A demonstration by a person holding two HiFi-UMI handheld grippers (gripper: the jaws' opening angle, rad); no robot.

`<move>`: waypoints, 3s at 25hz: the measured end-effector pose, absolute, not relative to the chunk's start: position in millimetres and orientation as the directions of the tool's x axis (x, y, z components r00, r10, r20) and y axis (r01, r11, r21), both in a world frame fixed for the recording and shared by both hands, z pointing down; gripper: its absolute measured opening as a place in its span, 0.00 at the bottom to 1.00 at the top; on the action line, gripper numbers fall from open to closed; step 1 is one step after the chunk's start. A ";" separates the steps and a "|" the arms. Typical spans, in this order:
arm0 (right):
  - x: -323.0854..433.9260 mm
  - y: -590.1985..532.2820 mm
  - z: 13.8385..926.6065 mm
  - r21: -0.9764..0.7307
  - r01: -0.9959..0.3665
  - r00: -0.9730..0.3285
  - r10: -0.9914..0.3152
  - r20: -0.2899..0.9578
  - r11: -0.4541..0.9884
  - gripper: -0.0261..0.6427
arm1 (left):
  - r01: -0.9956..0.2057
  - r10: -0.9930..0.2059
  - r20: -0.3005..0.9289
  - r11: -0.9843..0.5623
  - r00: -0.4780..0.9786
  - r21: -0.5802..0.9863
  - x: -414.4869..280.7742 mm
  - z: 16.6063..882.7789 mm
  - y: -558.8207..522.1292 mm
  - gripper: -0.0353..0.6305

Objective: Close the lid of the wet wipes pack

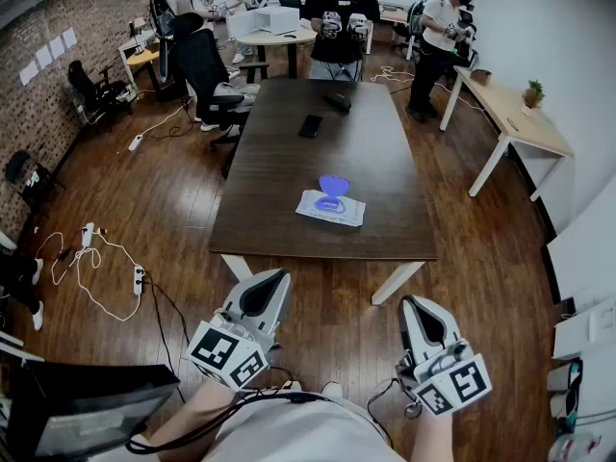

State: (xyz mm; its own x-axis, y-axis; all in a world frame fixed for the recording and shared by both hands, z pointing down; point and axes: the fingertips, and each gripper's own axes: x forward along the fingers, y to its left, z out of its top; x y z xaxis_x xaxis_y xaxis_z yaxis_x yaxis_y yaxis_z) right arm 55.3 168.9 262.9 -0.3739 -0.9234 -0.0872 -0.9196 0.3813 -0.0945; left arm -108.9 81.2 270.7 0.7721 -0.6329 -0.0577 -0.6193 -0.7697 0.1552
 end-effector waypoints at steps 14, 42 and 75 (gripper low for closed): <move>38.1 164.8 262.2 -0.093 -0.923 -0.366 -0.927 -0.078 0.372 0.05 | -0.604 -0.619 -0.057 -0.780 0.783 0.163 -124.7 272.5 74.1 0.05; 6.3 91.5 280.0 -0.121 -0.923 -0.364 -0.931 -0.028 0.365 0.05 | -0.614 -0.632 -0.023 -0.760 0.775 0.212 -164.9 305.0 13.9 0.05; 187.7 -229.4 354.1 -0.266 -0.755 -0.635 -0.770 0.067 0.600 0.05 | -0.798 -0.790 0.143 -0.565 0.596 0.208 2.9 343.3 -268.1 0.05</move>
State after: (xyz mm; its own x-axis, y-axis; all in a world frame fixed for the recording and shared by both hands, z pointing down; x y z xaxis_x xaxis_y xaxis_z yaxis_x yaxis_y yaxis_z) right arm 187.7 -229.4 354.1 -0.6348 -0.7698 0.0666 -0.7548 0.5995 -0.2661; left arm 2.9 -268.1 343.3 0.5963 -0.7900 0.1426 -0.7984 -0.5652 0.2076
